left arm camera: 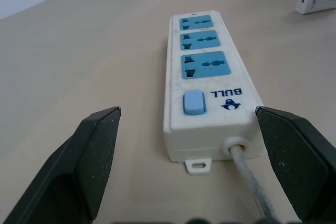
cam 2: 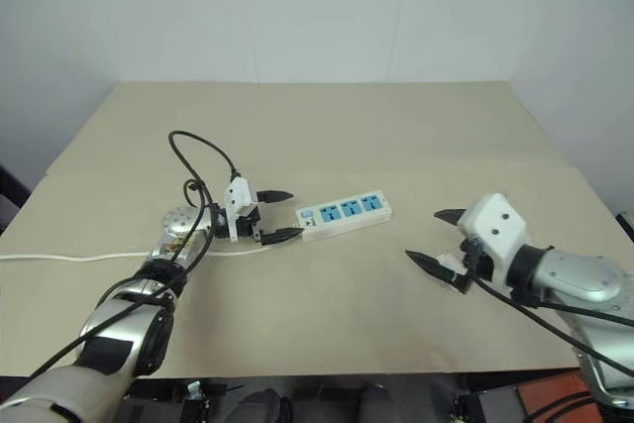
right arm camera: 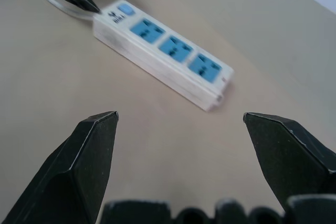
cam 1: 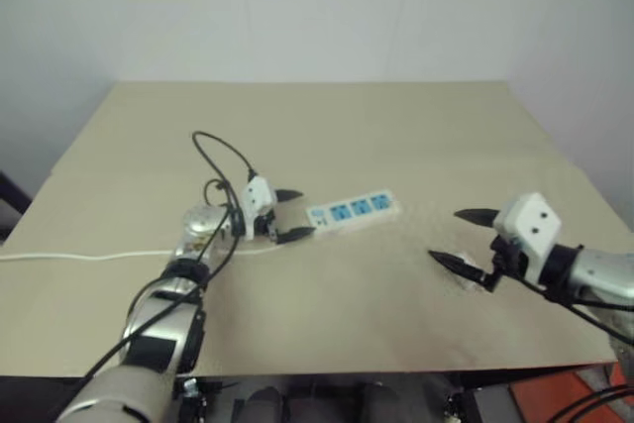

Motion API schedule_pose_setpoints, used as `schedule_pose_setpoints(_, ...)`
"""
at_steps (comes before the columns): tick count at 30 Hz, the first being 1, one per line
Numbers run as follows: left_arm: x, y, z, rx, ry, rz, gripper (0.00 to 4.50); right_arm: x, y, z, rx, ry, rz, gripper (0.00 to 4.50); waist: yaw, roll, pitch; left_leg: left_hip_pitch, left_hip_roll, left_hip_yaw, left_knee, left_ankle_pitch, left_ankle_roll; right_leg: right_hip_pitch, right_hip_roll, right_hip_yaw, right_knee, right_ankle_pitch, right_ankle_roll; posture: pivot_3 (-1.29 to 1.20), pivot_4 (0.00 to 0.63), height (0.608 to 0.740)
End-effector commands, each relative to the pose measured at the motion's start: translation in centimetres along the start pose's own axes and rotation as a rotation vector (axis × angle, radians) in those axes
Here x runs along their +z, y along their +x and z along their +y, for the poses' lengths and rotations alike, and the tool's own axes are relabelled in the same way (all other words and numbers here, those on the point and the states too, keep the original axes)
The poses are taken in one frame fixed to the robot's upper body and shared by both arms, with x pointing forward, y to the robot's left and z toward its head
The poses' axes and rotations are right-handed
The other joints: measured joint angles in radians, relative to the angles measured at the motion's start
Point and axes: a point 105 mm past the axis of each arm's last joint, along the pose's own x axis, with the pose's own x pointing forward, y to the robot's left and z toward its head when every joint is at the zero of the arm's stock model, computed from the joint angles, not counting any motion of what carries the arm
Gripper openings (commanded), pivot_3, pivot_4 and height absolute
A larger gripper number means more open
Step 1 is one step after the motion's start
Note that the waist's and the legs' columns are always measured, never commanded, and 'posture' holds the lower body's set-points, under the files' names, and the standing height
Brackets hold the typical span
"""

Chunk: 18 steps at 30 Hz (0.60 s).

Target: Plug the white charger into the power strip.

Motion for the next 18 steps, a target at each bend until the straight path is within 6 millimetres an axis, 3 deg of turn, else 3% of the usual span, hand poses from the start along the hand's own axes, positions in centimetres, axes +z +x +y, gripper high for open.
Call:
schedule_pose_setpoints(1,0.4,0.6,0.1,-0.009,0.008,-0.008,4.46,1.2,0.4,-0.1,-0.035,-0.031,-0.028,4.50,0.002,0.000,0.000,0.000,0.000,0.000,0.000,0.000,0.000,0.000,0.000,0.000,0.000,0.000,0.000,0.00,0.150,0.740)
schedule_pose_setpoints(12,1.3,2.5,-1.1,-0.080,-0.059,-0.082,4.46,1.1,0.8,0.2,-0.059,-0.011,-0.027,4.50,0.011,0.000,0.000,-0.001,0.000,0.000,0.000,0.000,0.000,0.000,0.000,-0.001,0.000,0.000,0.000,0.00,0.150,0.740)
schedule_pose_setpoints(18,-0.2,2.8,-1.4,-0.046,-0.047,-0.012,4.46,1.3,1.0,0.1,-0.072,-0.006,-0.038,4.50,0.008,0.000,0.000,0.000,0.000,0.000,0.000,0.000,0.000,0.000,0.000,-0.001,0.000,0.000,0.000,0.00,0.150,0.740)
